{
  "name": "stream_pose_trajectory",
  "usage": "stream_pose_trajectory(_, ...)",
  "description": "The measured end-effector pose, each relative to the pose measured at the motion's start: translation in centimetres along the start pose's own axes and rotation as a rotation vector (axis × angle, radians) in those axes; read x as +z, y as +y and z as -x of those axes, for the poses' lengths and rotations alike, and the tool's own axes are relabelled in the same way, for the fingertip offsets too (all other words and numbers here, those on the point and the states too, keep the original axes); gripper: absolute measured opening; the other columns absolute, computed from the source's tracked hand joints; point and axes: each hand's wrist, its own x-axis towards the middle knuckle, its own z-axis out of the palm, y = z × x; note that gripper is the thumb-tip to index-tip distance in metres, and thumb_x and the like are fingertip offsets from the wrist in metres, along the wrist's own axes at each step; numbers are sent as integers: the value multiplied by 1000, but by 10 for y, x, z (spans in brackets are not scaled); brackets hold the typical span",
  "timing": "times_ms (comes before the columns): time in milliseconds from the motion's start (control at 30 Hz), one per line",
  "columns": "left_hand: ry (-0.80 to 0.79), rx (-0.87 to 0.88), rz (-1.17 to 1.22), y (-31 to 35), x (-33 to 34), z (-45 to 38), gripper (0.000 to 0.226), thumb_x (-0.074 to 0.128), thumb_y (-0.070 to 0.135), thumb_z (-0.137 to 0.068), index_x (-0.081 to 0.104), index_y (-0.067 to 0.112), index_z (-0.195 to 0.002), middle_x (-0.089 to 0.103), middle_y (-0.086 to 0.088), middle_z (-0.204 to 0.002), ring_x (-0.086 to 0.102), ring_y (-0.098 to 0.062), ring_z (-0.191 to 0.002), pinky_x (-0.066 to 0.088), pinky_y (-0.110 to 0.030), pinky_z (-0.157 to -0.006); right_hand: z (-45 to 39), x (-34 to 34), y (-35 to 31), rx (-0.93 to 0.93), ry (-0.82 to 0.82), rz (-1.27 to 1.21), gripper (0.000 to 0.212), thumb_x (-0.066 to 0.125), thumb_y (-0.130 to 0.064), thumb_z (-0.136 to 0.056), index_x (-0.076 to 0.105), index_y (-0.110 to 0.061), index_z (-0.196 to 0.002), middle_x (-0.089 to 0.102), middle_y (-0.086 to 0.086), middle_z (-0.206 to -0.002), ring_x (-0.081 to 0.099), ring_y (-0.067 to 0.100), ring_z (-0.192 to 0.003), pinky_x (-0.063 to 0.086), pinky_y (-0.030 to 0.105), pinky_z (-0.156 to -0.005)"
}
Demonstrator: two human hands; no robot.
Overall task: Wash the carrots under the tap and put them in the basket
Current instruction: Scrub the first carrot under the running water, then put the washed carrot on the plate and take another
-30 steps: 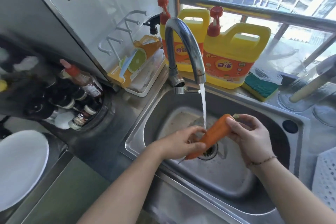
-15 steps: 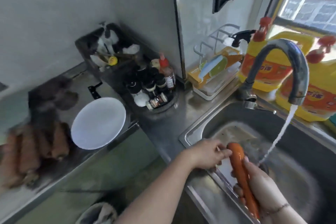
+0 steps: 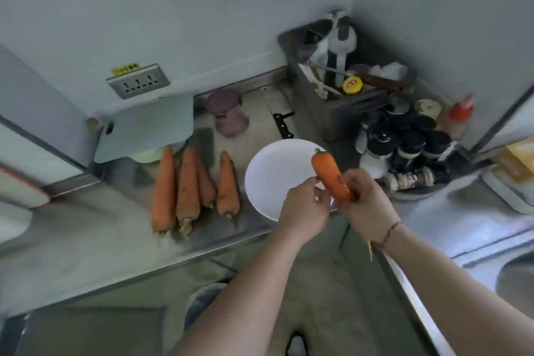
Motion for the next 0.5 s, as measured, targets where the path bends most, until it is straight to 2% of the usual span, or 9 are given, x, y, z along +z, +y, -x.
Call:
stream_pose_trajectory(100, 109, -5, -142, -22, -28, -15, 39, 50, 32, -101, 55, 21, -138, 69, 2, -119, 62, -19, -109, 47, -30, -94, -31, 36, -17, 0, -48, 100, 39, 58, -2, -88, 49, -35, -107, 66, -2, -103, 61, 21, -82, 44, 22, -64)
stream_pose_trajectory(167, 153, 13, -247, -38, -46, -25, 38, 53, 35, -99, 59, 21, -134, 67, 2, -124, 59, -20, -114, 47, -34, -101, -49, 55, -22, 9, -27, 256, 40, 56, -4, -91, 50, -29, -123, 61, 5, -113, 56, 26, -94, 47, 29, -79)
stream_pose_trajectory(233, 190, 46, -381, -55, -64, -33, 37, 55, 37, -97, 62, 22, -130, 67, 2, -122, 56, -23, -119, 43, -39, -106, -62, 69, -21, 21, 14, 374, 44, 52, -4, -93, 47, -23, -133, 54, 12, -123, 46, 27, -100, 46, 40, -94)
stream_pose_trajectory(333, 252, 77, -538, -83, -85, -45, 32, 62, 36, -91, 69, 21, -117, 72, -2, -108, 43, -34, -135, 31, -48, -116, -72, 83, -11, 30, 50, 441, 45, 48, -1, -92, 48, -17, -134, 51, 14, -130, 37, 30, -112, 38, 44, -103)
stream_pose_trajectory(367, 250, 82, -547, -92, -90, -50, 30, 63, 35, -89, 70, 20, -114, 73, -2, -105, 36, -35, -141, 32, -49, -115, -73, 86, -8, 16, 72, 460, 45, 49, 0, -92, 49, -15, -134, 51, 14, -130, 36, 33, -118, 36, 45, -104)
stream_pose_trajectory(433, 211, 70, -533, -105, -98, -57, 30, 61, 34, -91, 68, 21, -118, 70, 1, -113, 29, -33, -147, 39, -44, -105, -74, 90, -5, -14, 121, 461, 43, 51, 1, -91, 54, -12, -131, 50, 15, -134, 35, 36, -122, 35, 47, -106)
stream_pose_trajectory(500, 181, 82, -524, -112, -107, -61, 30, 56, 32, -95, 66, 23, -122, 67, 4, -120, 38, -30, -141, 39, -40, -100, -76, 94, -5, -3, 132, 462, 42, 55, -2, -89, 56, -13, -130, 47, 14, -138, 35, 37, -123, 35, 49, -107)
